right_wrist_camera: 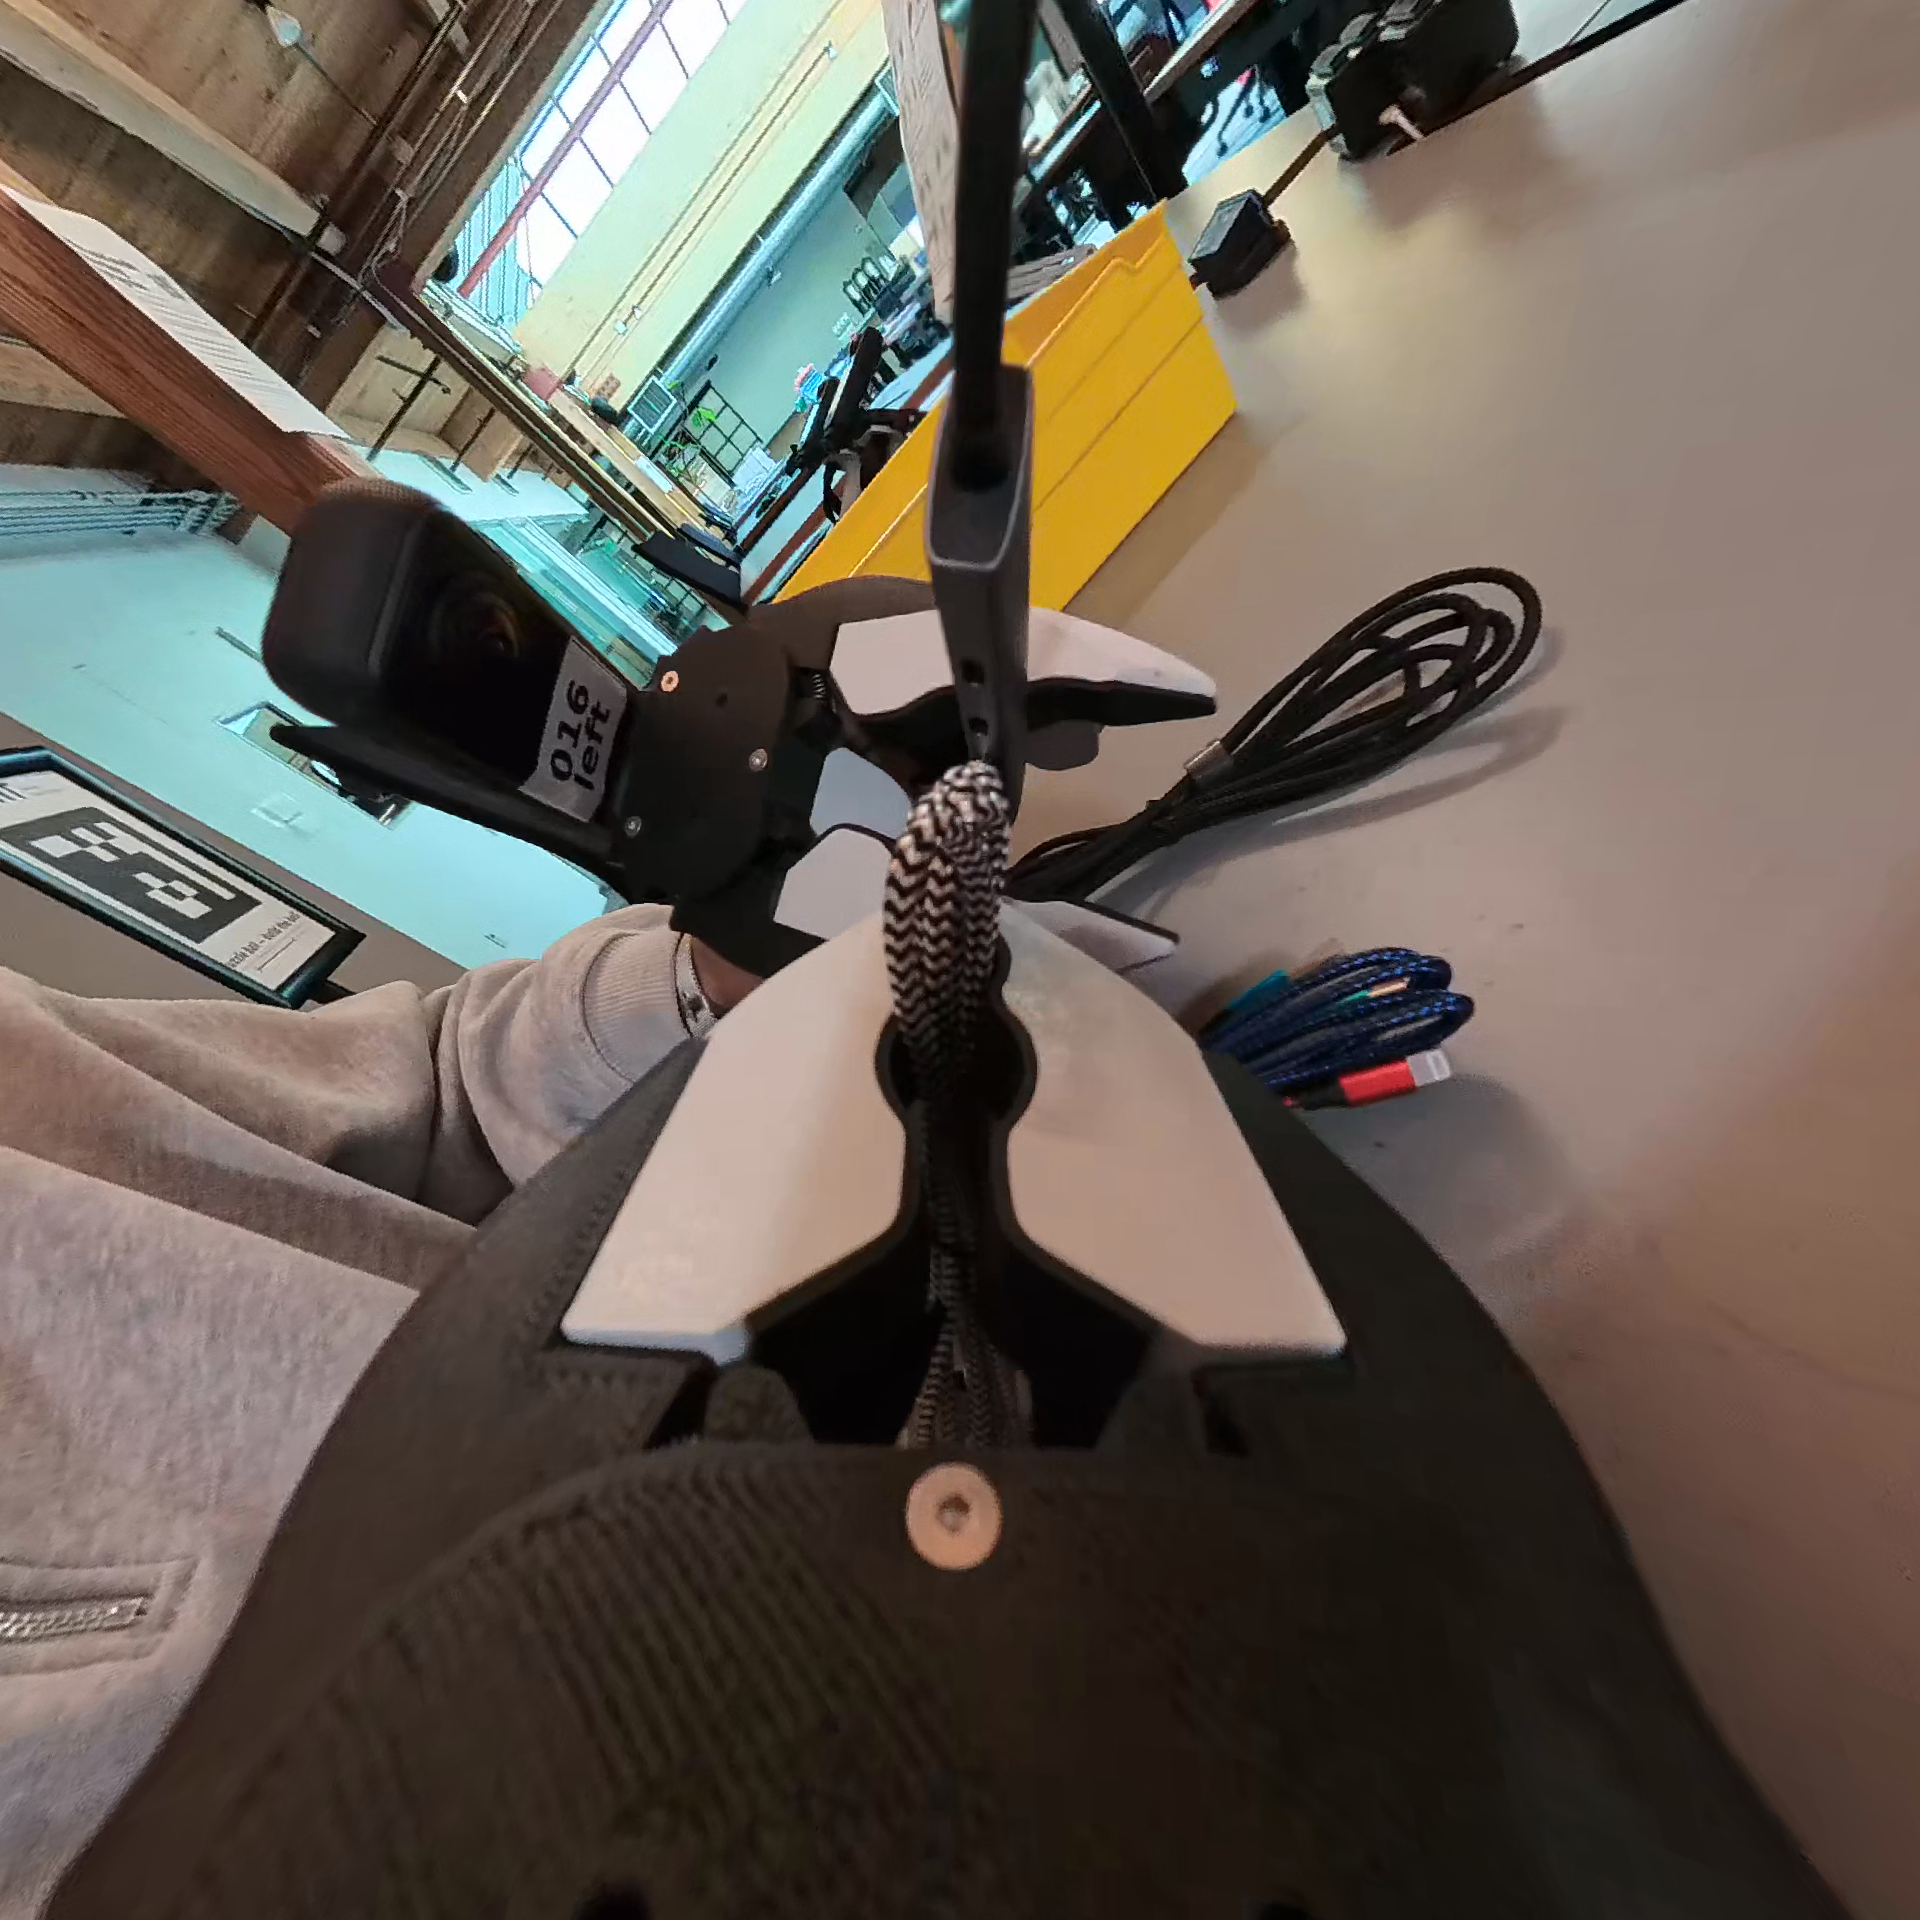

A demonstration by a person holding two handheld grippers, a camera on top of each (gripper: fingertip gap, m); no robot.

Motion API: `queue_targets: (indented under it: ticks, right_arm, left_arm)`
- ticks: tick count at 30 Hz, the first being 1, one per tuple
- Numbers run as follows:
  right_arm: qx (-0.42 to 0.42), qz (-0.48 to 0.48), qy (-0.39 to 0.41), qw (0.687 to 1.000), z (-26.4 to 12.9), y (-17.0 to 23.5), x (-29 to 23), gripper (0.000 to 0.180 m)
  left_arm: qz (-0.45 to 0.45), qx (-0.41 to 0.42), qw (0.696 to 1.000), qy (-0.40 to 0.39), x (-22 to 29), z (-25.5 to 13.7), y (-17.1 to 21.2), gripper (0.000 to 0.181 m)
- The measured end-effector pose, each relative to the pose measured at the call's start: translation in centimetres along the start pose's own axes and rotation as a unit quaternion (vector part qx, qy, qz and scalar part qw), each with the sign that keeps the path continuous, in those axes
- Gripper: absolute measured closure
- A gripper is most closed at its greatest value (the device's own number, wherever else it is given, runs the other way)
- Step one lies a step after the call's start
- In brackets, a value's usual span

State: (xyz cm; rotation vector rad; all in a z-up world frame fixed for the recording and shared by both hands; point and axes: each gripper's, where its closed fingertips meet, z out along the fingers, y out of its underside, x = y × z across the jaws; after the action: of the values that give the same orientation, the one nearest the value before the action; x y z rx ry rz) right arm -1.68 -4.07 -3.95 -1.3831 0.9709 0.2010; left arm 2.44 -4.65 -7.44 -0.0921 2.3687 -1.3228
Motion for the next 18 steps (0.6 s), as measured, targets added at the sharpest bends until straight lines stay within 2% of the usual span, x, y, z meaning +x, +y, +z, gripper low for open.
queue_targets:
  ticks: [2,6,8,10,11,14,16,18]
  right_arm:
    - [-0.001,-0.003,0.017,1.000,-0.2,0.0,0.4,0.174]
    - [0.014,-0.042,0.052,0.998,-0.5,-0.1,1.7,0.166]
    - [0.022,-0.054,0.062,0.996,-0.6,-0.2,2.3,0.152]
    - [0.046,-0.068,0.079,0.994,-1.0,-0.9,3.0,0.127]
    - [0.072,-0.075,0.093,0.990,-1.6,-1.7,3.2,0.125]
    - [0.115,-0.139,0.141,0.973,-3.4,-3.7,3.3,0.128]
    - [0.126,-0.209,0.155,0.957,-4.0,-4.3,1.9,0.142]
    - [0.099,-0.288,0.171,0.937,-3.3,-3.7,0.6,0.156]
  left_arm:
    - [0.000,0.010,1.000,0.007,0.3,0.0,-0.2,0.133]
    - [0.030,0.003,1.000,-0.006,0.4,0.1,-0.1,0.132]
    - [0.029,0.004,1.000,-0.007,0.4,0.0,-0.1,0.132]
    - [0.029,-0.004,1.000,-0.010,0.3,0.1,0.1,0.132]
    - [0.027,-0.013,0.999,-0.014,0.2,0.2,0.4,0.132]
    - [0.015,-0.046,0.999,-0.023,-0.3,0.5,1.4,0.132]
    - [0.002,-0.067,0.997,-0.022,-0.4,0.6,2.1,0.132]
    - [-0.010,-0.075,0.997,-0.019,-0.4,0.7,2.4,0.132]
